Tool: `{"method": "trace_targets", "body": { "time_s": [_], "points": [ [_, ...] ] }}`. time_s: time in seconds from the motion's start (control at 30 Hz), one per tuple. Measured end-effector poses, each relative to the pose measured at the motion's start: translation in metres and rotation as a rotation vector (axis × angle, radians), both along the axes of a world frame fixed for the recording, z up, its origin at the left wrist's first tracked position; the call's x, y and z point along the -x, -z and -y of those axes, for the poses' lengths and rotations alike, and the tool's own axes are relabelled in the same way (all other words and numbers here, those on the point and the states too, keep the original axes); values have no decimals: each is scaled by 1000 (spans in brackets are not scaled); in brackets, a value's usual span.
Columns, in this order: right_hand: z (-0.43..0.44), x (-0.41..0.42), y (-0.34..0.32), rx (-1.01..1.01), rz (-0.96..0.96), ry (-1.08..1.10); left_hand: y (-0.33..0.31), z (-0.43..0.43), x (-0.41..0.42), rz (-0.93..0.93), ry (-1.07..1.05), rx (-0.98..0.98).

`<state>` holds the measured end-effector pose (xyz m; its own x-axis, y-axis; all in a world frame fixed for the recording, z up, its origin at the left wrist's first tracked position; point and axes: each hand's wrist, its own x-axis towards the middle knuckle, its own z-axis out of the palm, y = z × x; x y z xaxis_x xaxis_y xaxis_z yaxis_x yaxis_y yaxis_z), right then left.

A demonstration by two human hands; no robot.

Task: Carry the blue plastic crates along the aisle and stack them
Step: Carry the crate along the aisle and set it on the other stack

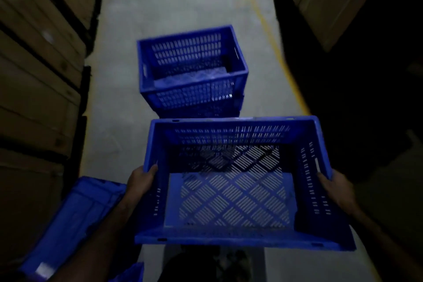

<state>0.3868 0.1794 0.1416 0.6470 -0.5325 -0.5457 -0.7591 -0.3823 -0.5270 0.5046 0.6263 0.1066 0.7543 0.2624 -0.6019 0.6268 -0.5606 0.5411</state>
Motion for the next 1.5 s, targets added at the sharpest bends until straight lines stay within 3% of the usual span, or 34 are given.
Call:
{"method": "trace_targets", "body": {
  "time_s": [0.37, 0.8, 1.0, 1.23, 1.5],
  "points": [
    [-21, -141, -98, 26, 79, -20, -88, -43, -109, 82, -71, 82],
    [14, -413, -98, 47, 237, -167, -102, -21, -334, 202, -152, 53],
    [28, -526, -85, 56, 239, -288, -96, -10, -411, 119, -221, 69],
    [21, -589, -60, 43, 230, -288, -43, -43, -468, 12, -265, 94],
    [10, -614, -45, 26, 199, -246, -43, -39, -503, 24, -272, 151]
  ]
}}
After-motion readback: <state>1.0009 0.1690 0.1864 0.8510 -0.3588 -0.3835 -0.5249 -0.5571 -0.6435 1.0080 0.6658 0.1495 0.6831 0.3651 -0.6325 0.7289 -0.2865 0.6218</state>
